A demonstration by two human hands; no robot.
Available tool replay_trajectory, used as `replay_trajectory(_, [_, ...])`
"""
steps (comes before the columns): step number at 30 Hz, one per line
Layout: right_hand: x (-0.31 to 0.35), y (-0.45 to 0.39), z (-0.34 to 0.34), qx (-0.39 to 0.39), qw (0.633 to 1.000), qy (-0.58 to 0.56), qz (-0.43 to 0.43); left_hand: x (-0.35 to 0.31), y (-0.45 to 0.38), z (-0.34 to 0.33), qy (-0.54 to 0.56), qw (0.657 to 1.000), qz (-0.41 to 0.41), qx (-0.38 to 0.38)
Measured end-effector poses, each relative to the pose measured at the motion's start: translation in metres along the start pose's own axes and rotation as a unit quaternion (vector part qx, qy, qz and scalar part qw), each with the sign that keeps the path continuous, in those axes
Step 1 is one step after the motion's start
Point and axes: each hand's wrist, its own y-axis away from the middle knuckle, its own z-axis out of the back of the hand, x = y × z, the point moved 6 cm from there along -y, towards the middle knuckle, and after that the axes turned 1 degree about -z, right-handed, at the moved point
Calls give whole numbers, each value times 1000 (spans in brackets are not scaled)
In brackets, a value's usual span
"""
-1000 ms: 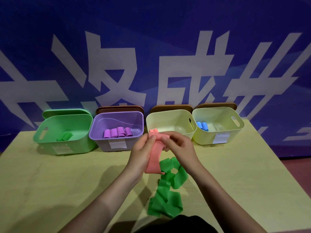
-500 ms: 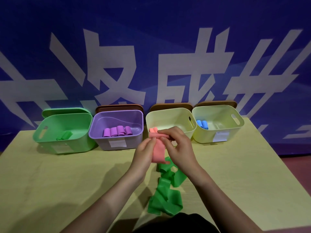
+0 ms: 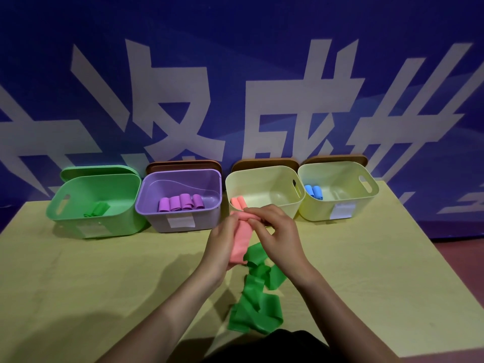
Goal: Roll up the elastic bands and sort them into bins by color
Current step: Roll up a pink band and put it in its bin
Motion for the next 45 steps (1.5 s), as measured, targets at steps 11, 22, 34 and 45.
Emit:
replay_trajectory(11, [-10,-4,-6,66,987,-114,-95,-2,-4,8,-32,999,-9,-4])
replay_trajectory(22, [-17,5,-14,84,983,-70,-148,4,-10,5,-125,988,-88,15])
replay_trajectory(34, [-12,9,-9,86,978,-130,-135,8,-4,6,-51,998,2,41])
replay_trajectory(45, [-5,5,-4,71,997,-6,-27,17,-10,10,-76,997,-7,-32])
